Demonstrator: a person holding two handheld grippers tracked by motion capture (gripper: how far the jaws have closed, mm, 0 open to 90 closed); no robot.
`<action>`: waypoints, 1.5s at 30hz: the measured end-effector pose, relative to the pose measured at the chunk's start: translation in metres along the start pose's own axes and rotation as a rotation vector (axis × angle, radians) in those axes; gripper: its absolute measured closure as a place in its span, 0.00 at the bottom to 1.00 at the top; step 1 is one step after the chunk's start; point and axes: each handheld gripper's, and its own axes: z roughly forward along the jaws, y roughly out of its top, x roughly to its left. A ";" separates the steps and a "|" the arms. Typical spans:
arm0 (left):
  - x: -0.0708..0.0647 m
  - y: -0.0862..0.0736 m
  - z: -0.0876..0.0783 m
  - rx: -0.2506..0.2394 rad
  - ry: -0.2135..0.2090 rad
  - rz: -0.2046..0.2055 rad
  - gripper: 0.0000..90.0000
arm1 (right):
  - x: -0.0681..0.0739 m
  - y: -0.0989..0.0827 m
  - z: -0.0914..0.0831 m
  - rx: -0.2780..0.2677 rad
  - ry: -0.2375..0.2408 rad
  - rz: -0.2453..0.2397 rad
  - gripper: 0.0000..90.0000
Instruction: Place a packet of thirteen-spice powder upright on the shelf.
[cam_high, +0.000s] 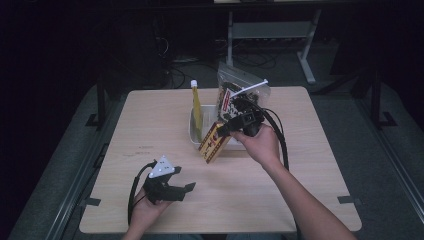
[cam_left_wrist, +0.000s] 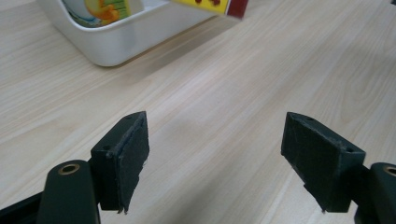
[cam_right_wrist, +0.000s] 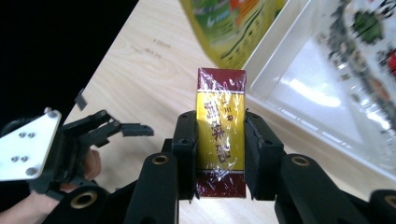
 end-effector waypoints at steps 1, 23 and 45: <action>0.001 0.000 -0.001 0.001 0.003 -0.004 0.25 | -0.001 0.004 -0.002 -0.011 -0.013 0.010 0.76; 0.018 -0.005 -0.008 -0.018 0.019 -0.055 0.26 | -0.001 0.047 0.009 -0.063 -0.173 0.078 0.76; 0.023 -0.006 -0.009 -0.034 -0.003 -0.058 0.26 | -0.001 0.070 0.036 -0.120 -0.265 0.201 0.76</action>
